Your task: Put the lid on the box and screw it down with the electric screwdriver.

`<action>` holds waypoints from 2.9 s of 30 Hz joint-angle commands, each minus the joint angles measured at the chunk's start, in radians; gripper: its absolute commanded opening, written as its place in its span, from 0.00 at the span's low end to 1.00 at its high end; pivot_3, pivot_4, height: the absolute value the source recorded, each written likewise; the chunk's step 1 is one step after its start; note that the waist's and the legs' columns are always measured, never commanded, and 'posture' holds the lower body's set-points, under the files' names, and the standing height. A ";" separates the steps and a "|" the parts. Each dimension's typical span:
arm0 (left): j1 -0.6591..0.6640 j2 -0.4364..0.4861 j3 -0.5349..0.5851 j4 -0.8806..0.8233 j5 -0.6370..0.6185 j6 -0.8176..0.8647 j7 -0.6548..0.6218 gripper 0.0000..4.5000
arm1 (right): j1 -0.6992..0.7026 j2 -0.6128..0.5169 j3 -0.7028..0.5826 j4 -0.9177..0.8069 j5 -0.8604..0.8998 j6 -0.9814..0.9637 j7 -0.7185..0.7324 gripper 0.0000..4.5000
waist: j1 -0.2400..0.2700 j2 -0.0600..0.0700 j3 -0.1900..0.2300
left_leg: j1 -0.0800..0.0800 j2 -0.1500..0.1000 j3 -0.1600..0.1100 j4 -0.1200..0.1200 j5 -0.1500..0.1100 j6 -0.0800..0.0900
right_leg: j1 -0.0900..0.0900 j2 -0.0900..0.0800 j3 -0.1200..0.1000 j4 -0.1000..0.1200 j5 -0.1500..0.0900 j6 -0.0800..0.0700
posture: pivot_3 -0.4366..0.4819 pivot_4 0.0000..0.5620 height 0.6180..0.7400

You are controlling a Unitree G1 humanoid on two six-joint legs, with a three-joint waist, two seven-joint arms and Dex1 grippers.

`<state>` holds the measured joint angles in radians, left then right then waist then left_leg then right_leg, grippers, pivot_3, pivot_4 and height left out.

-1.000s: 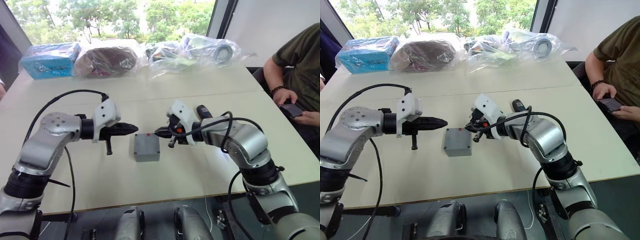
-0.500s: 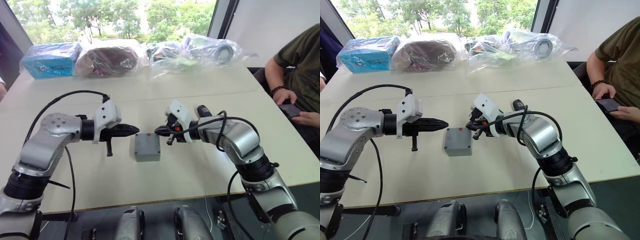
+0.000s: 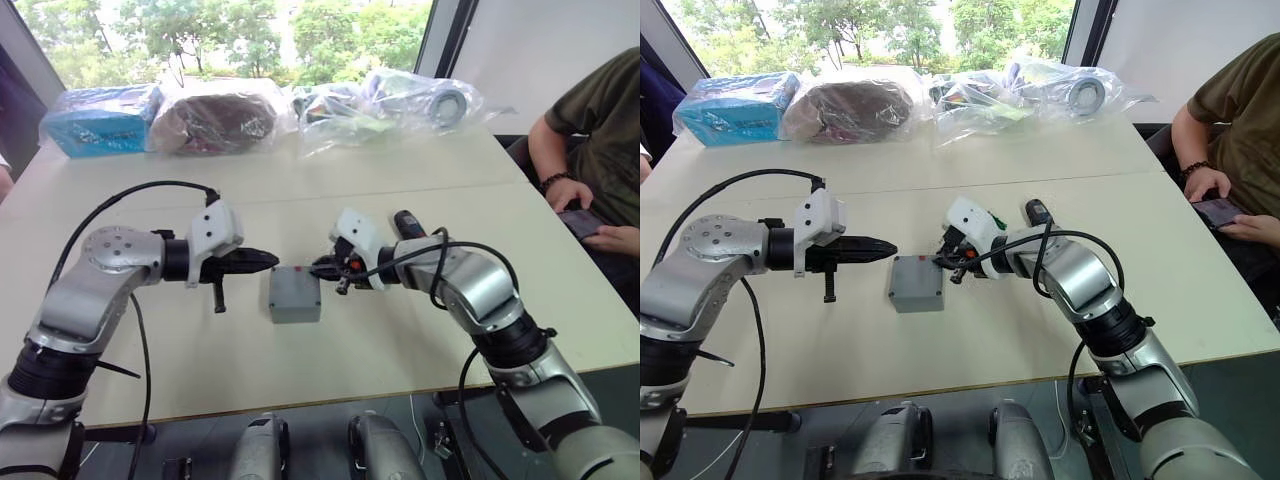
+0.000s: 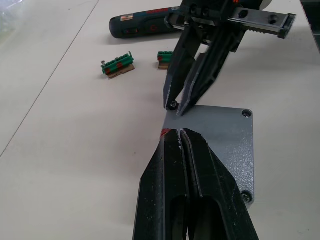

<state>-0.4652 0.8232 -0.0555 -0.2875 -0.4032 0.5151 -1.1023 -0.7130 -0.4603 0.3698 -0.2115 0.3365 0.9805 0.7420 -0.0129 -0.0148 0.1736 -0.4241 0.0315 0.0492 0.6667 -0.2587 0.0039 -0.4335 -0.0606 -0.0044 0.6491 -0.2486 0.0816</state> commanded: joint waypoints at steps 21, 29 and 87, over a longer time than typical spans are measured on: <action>-0.029 -0.037 0.016 -0.100 -0.097 -0.007 -0.035 0.00 | -0.313 -0.502 0.081 0.226 -0.062 0.331 0.189 0.99 | -0.007 0.001 0.000 | 0.000 0.000 0.001 0.000 0.000 0.000 | -0.001 0.000 0.001 -0.001 0.000 0.000 | 0.48 0.27 1.00; -0.008 -0.068 0.006 -0.116 -0.089 -0.022 0.001 0.00 | -0.484 -0.391 0.295 0.699 -0.176 0.267 0.326 0.99 | -0.001 0.001 0.001 | 0.000 0.000 0.003 -0.001 0.000 0.000 | -0.001 0.001 0.002 -0.001 0.000 0.000 | 0.48 0.27 1.00; -0.006 -0.061 -0.096 0.176 0.075 -0.148 -0.098 0.00 | 0.075 0.327 -0.349 -0.159 0.058 -0.361 -0.097 0.41 | -0.001 0.003 0.002 | -0.002 -0.001 0.003 0.000 0.000 0.000 | -0.001 0.000 0.001 -0.001 0.002 0.003 | 0.48 0.27 1.00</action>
<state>-0.4554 0.7625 -0.1472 -0.1161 -0.3456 0.3939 -1.1979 -0.6342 -0.1498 0.0123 -0.3088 0.3768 0.6793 0.6573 -0.0139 -0.0113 0.1755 -0.4257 0.0306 0.0519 0.6667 -0.2584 0.0035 -0.4342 -0.0609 -0.0036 0.6482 -0.2468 0.0843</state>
